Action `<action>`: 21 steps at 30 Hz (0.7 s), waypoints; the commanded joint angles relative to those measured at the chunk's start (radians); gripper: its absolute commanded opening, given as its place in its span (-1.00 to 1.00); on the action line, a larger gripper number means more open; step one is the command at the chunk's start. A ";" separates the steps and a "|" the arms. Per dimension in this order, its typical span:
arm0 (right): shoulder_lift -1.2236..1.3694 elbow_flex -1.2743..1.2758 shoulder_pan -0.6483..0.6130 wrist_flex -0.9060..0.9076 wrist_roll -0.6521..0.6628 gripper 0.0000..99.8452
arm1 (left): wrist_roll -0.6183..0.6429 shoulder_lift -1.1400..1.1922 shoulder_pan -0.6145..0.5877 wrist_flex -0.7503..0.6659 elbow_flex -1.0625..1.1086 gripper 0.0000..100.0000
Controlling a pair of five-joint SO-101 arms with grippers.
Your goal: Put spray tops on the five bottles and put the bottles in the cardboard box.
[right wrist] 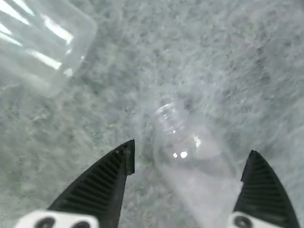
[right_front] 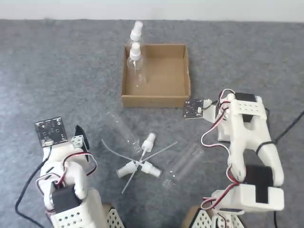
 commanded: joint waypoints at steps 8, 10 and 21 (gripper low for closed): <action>0.047 -0.038 0.004 -0.076 -0.058 -0.49 | -0.008 -0.011 -0.003 -0.028 -0.010 -0.73; 0.048 -0.038 0.002 -0.079 -0.063 -0.59 | -0.008 -0.011 -0.003 -0.028 -0.010 -0.73; 0.039 -0.049 -0.019 -0.088 -0.261 -0.74 | -0.008 -0.011 -0.003 -0.026 -0.010 -0.73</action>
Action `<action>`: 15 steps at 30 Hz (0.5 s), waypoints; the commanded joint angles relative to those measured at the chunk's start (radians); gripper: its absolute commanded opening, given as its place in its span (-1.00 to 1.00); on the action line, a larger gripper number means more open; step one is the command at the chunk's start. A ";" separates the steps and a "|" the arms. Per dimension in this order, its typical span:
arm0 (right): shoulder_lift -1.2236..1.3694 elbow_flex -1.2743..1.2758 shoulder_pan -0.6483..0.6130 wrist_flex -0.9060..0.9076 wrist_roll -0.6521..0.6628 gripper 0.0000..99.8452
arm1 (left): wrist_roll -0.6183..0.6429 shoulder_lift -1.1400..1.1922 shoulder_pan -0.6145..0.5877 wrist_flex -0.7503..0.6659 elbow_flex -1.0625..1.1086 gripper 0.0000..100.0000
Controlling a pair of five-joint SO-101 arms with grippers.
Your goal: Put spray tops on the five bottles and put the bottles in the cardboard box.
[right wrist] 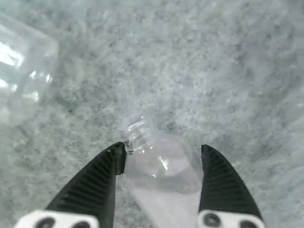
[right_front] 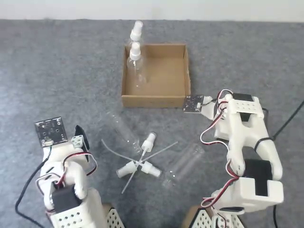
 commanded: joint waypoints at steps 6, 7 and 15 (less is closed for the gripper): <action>-0.008 -0.052 -0.050 -0.018 -0.351 -0.74 | -0.008 -0.011 -0.003 -0.025 -0.010 -0.73; -0.008 -0.052 -0.056 -0.018 -0.387 -0.74 | -0.008 -0.011 -0.003 -0.025 -0.010 -0.73; -0.016 -0.052 -0.088 -0.008 -0.493 -0.64 | -0.008 -0.011 -0.003 -0.025 -0.010 -0.73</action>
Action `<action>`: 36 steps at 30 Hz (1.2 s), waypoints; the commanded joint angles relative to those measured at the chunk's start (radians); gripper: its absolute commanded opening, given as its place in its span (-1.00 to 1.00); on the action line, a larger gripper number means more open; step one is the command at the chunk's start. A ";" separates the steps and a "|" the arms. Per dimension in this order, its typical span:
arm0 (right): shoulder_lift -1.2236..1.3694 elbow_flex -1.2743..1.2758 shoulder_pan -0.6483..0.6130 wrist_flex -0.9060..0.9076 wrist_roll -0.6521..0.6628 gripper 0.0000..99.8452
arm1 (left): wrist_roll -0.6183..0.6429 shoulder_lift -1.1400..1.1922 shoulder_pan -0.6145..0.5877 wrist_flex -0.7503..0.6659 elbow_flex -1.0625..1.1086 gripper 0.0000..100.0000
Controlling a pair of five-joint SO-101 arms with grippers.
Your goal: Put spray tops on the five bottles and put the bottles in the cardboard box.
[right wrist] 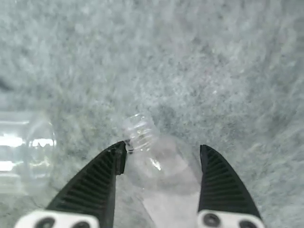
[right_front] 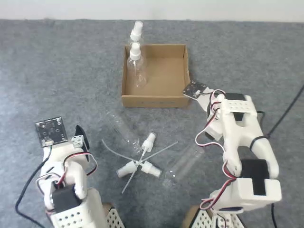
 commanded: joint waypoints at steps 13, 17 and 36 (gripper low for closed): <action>-0.018 -0.054 -0.024 0.031 0.172 -0.27 | -0.008 -0.011 -0.003 -0.026 -0.010 -0.73; -0.016 -0.075 -0.016 0.093 0.262 -0.27 | -0.008 -0.011 -0.003 -0.026 -0.010 -0.73; -0.005 -0.025 0.076 0.097 0.361 -0.27 | -0.008 -0.011 -0.003 -0.026 -0.010 -0.73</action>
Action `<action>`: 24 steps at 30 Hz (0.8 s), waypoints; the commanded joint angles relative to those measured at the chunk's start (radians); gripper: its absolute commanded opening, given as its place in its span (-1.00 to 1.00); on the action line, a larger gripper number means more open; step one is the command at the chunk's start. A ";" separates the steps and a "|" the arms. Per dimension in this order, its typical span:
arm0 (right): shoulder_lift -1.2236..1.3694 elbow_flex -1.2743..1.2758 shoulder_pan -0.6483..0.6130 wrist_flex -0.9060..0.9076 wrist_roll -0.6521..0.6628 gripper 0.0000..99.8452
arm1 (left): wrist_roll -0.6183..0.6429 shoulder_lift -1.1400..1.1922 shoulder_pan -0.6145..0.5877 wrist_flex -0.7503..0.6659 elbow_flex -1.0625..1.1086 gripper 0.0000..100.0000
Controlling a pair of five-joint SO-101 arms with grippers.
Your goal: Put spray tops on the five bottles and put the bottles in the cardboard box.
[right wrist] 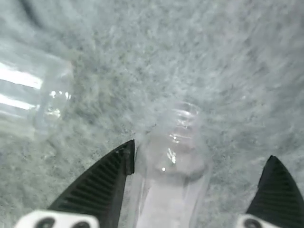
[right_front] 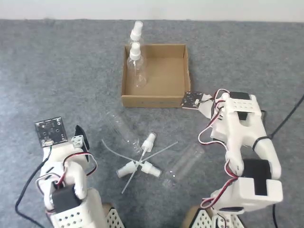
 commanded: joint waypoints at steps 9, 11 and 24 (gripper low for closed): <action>-0.005 0.034 0.031 0.002 0.009 -0.27 | -0.008 -0.011 -0.003 -0.026 -0.010 -0.73; -0.005 0.046 0.030 0.001 0.008 -0.27 | -0.008 -0.011 -0.003 -0.025 -0.010 -0.73; -0.007 0.048 0.028 0.001 0.008 -0.58 | -0.008 -0.011 -0.003 -0.025 -0.010 -0.73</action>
